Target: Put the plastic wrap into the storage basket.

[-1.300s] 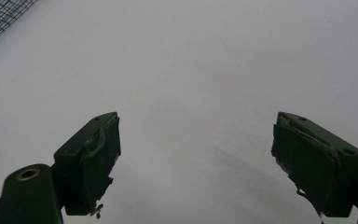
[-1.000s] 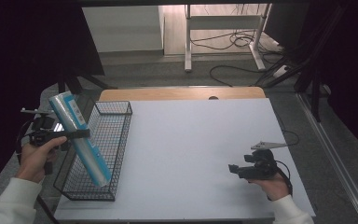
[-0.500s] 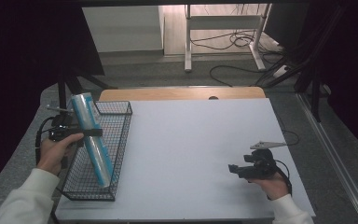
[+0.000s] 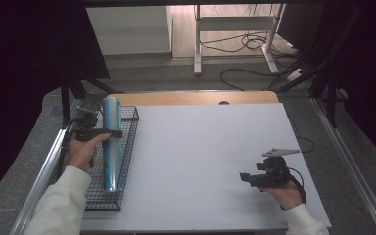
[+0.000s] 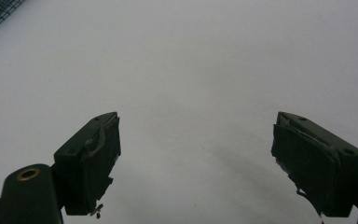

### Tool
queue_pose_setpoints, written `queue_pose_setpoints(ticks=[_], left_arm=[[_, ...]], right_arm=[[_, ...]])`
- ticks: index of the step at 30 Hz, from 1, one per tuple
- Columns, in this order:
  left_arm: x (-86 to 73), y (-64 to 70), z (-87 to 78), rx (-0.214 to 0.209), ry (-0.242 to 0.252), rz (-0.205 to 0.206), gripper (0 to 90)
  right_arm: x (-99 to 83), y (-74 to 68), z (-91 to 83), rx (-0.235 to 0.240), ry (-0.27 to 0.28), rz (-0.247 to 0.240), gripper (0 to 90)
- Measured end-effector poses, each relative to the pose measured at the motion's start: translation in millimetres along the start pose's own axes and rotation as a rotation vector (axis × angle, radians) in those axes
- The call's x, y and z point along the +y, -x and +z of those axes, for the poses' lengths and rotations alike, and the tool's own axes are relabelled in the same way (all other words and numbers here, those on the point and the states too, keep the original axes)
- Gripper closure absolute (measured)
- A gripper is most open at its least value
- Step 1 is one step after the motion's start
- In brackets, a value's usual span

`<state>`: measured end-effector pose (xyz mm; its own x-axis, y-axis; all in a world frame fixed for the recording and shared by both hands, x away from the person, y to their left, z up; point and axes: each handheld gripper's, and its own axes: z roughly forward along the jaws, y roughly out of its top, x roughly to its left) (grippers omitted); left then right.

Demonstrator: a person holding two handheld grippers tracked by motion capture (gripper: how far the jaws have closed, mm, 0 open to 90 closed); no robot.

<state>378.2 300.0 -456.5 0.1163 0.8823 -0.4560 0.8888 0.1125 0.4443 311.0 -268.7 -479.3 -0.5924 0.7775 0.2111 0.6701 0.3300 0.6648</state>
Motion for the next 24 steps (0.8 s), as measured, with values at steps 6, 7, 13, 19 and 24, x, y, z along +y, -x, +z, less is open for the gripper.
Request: queue_pose_setpoints(ticks=[6, 7, 13, 19, 24], left_arm=[[1.7, -4.6, 16.1, 0.058, -0.030, -0.030, 31.5], [1.9, -5.3, 17.5, 0.064, -0.032, -0.034, 31.4], [2.5, -7.9, 27.3, 0.097, -0.039, -0.052, 30.8], [1.4, -15.5, 41.2, 0.158, -0.069, -0.071, 29.2], [-1.2, -20.3, 46.0, 0.200, -0.057, -0.063, 25.8]], right_arm=[[-0.3, -0.6, 1.7, 0.001, -0.007, -0.005, 15.9], [-0.4, -0.3, 2.0, -0.001, -0.008, -0.006, 15.9], [-0.5, 0.9, 3.2, -0.007, -0.009, -0.004, 15.9], [-0.8, 1.3, 3.5, -0.010, -0.013, -0.004, 15.9], [-1.2, 2.0, 3.5, -0.012, -0.014, -0.001, 15.9]])
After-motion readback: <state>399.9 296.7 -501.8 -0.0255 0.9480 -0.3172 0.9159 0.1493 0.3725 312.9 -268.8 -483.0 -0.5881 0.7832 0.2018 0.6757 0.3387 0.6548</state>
